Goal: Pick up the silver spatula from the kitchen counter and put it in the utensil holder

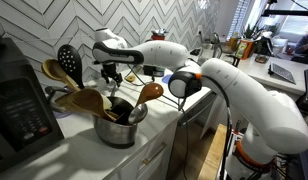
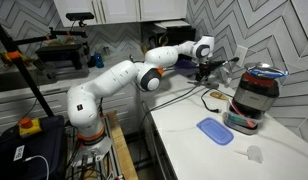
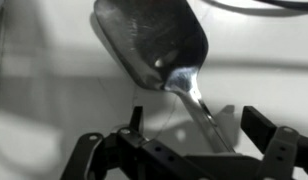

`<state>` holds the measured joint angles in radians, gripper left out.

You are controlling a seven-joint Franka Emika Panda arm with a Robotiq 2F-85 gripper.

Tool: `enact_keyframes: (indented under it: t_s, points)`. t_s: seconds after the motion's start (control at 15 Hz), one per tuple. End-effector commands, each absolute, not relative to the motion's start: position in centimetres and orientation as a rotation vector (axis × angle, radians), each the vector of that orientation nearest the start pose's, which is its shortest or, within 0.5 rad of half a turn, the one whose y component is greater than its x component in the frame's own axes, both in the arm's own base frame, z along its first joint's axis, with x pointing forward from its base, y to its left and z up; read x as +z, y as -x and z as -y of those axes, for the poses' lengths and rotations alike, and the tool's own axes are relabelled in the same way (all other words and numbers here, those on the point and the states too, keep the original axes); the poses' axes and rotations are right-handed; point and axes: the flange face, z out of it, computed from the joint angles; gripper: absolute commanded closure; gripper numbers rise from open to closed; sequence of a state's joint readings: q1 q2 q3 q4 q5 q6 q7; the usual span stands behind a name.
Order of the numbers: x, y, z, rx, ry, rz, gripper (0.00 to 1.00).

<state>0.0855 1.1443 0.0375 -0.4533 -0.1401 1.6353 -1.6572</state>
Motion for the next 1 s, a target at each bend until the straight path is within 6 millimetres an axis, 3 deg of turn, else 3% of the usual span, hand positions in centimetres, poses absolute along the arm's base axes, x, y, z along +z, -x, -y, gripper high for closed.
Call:
enact_keyframes:
  t_s: [0.0, 0.13, 0.33, 0.47, 0.53, 0.93]
  points:
    - [36.1, -79.9, -4.7, -0.064, -1.715, -2.524, 0.00]
    - [35.7, -79.8, -4.8, -0.084, -1.656, -2.571, 0.00]
    - [35.1, -79.8, -6.0, -0.093, -1.585, -2.617, 0.19]
    - [35.0, -79.8, -6.6, -0.090, -1.540, -2.635, 0.15]
    - [34.8, -79.8, -6.7, -0.099, -1.534, -2.642, 0.34]
    - [34.3, -79.9, -6.1, -0.125, -1.505, -2.654, 0.81]
